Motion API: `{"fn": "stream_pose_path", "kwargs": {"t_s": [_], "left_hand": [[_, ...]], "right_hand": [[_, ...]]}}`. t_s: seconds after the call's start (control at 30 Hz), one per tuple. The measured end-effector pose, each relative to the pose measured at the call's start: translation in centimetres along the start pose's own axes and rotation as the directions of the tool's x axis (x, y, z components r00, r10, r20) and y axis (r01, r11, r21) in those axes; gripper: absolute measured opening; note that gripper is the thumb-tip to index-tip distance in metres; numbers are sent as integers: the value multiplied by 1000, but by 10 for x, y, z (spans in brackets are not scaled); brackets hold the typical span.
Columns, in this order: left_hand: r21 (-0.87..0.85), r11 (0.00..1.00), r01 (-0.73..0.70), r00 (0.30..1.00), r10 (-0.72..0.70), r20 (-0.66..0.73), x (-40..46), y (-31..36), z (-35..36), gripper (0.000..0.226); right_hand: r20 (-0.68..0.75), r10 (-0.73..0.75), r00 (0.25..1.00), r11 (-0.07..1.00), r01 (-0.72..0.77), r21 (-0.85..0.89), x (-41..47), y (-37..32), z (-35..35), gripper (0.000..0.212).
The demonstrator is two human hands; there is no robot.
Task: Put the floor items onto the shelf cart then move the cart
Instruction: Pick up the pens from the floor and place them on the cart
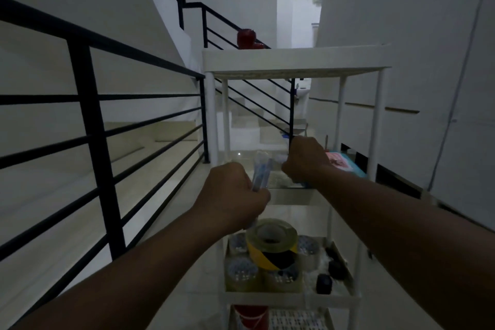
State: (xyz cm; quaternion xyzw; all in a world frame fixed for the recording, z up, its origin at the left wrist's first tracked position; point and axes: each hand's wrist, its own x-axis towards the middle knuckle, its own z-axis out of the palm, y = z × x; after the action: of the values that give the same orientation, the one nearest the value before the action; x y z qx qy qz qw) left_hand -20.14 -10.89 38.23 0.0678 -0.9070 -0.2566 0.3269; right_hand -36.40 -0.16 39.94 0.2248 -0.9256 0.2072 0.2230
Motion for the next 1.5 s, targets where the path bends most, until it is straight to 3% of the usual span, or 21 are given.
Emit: {"fn": "stream_pose_path", "kwargs": {"t_s": [0.17, 0.27, 0.43, 0.57, 0.8, 0.97, 1.1, 1.17, 1.3, 1.5], "left_hand": [[-4, 1000, 11, 996, -11, 84, 13, -10, 6, 29], [49, 999, -8, 991, 2, 132, 28, -2, 13, 29], [39, 998, 49, 992, -53, 111, 62, 34, 37, 39], [135, 976, 173, 958, -198, 209, 93, 60, 65, 31], [190, 956, 223, 945, -259, 198, 107, 53, 120, 41], [188, 970, 156, 980, -176, 90, 92, 49, 116, 41], [134, 984, -116, 981, 135, -143, 38, 57, 82, 27], [46, 976, -212, 962, 216, -165, -1, 55, 65, 21], [-41, 990, -134, 990, 135, 38, -81, 33, 48, 20], [113, 994, -4, 955, -30, 296, -208, -39, 59, 27]], "right_hand": [[89, -75, 993, 984, 88, -155, -3, 4, 17, 22], [46, -110, 993, 978, 116, -173, -1, 1, 1, 18], [-108, -90, 990, 996, 88, -24, -3, 8, -78, 19], [-274, -131, 953, 984, 158, 82, -27, 21, -124, 23], [-196, -185, 963, 975, 205, 86, -80, 57, -137, 12], [-207, -209, 956, 974, 223, 49, -99, 63, -118, 15], [-156, -166, 974, 979, 182, 95, -122, 56, -92, 16], [-107, -134, 985, 981, 147, 129, -141, 49, -77, 18], [5, -106, 994, 975, 103, 197, -188, 33, -47, 18], [125, -125, 984, 970, 94, 225, -283, 14, 26, 24]]}}
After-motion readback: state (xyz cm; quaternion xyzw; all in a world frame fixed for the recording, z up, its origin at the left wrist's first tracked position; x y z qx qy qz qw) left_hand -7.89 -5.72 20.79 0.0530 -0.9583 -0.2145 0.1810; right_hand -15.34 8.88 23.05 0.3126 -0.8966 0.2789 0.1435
